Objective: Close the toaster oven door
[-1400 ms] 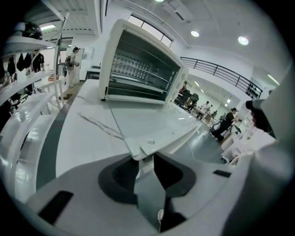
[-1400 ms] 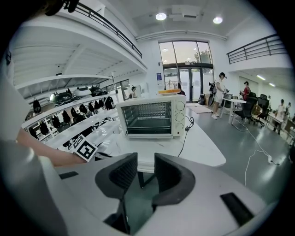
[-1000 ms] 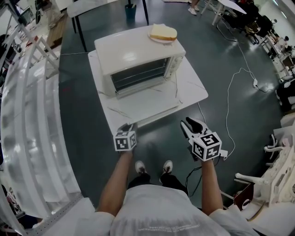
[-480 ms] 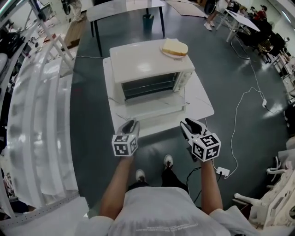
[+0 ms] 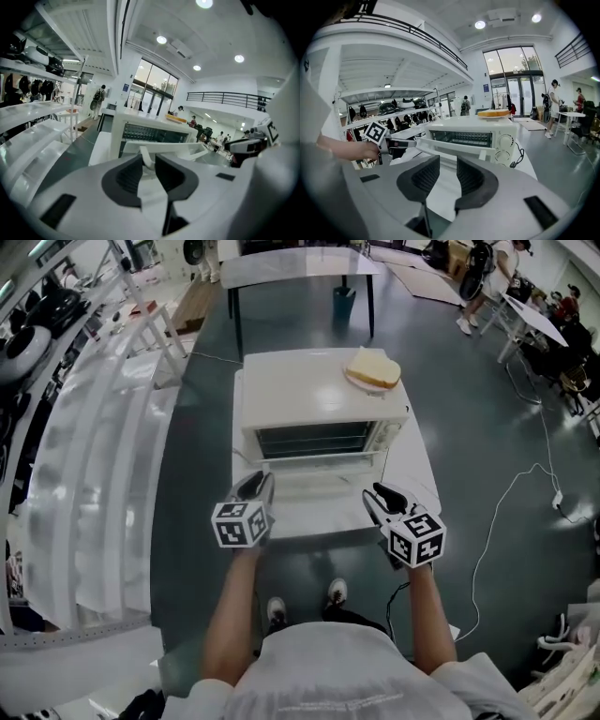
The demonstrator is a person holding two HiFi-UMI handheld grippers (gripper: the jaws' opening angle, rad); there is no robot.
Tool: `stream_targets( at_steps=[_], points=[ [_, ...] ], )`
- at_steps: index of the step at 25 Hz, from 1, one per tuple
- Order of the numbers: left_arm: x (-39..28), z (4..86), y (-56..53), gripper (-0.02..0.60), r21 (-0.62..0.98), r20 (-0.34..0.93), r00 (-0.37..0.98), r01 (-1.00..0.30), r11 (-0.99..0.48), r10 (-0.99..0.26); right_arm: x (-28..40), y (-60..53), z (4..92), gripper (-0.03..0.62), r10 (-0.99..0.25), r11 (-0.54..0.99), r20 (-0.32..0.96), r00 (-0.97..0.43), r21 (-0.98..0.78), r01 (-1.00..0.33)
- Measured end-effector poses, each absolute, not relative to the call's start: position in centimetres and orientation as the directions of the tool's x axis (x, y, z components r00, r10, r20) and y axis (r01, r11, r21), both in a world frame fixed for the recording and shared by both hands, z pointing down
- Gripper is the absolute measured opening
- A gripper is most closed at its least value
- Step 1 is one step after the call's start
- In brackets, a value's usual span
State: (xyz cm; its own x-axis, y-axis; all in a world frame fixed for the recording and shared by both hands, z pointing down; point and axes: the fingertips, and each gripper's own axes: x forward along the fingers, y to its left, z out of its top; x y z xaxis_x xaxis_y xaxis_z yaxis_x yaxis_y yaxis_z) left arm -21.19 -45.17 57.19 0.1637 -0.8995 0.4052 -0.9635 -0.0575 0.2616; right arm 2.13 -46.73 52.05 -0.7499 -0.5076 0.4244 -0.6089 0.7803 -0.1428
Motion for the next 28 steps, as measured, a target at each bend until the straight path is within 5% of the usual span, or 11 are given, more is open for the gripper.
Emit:
stream_targets(
  at_steps=[19, 28],
  points=[
    [-24.6, 54.0, -51.7, 0.087, 0.264, 0.363, 0.023, -0.961, 0.079, -0.932, 5.0, -51.2, 50.6, 0.11, -0.505, 0.797, 0.401, -0.764, -0.124, -0.592],
    [-23.2, 51.3, -49.8, 0.087, 0.086, 0.331, 0.068, -0.995, -0.041, -0.941, 2.3, -49.9, 46.6, 0.11, -0.495, 0.835, 0.346, -0.797, -0.065, -0.547]
  ],
)
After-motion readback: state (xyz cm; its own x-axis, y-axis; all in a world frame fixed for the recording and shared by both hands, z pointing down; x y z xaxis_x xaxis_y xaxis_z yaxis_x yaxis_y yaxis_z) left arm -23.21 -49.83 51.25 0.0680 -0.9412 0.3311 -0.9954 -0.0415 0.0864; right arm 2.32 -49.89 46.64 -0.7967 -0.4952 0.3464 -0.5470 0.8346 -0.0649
